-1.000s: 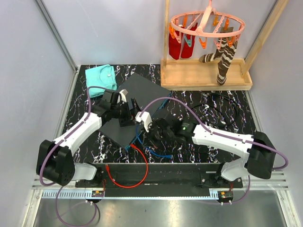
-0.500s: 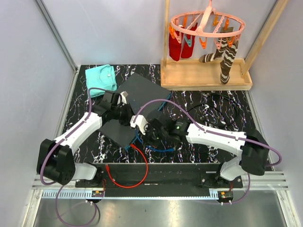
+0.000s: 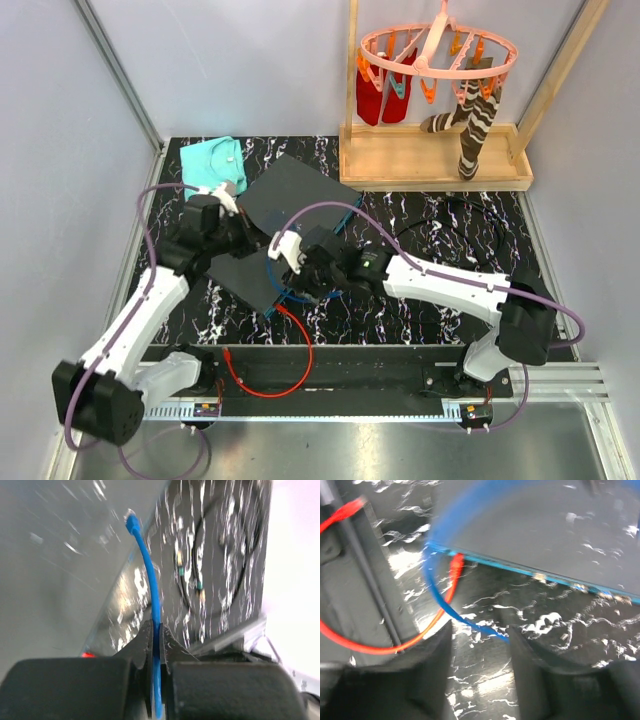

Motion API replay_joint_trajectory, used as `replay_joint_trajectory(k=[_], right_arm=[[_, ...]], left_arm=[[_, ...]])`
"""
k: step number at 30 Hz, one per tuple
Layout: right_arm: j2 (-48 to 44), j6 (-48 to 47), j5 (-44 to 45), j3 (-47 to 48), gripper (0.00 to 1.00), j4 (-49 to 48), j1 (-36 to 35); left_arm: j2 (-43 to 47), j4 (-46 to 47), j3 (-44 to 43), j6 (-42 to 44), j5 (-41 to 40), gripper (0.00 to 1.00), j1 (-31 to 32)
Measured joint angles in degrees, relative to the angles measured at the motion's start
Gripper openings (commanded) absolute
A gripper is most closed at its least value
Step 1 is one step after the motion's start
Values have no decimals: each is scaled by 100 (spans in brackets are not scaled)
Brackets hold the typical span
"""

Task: Insert the plug into the switch port
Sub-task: Pick up the connector from the center of the board.

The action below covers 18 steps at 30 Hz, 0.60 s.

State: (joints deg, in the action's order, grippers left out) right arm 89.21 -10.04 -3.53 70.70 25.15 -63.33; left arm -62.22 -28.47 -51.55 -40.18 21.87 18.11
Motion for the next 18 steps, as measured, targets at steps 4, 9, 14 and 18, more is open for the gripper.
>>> replay_joint_trajectory(k=[4, 9, 14, 18], right_arm=[[76, 476, 505, 55, 74, -26, 186], [55, 1832, 999, -44, 73, -258, 807], [-83, 3410, 1283, -573, 72, -474, 1202], [-101, 4371, 1399, -962, 64, -492, 1182]], left_arm=[[798, 404, 546, -197, -647, 0, -212], [1222, 767, 1668, -710, -1150, 0, -216], [1821, 745, 2485, -1145, -1563, 0, -216], [2422, 741, 2782, -1403, -1821, 0, -216]])
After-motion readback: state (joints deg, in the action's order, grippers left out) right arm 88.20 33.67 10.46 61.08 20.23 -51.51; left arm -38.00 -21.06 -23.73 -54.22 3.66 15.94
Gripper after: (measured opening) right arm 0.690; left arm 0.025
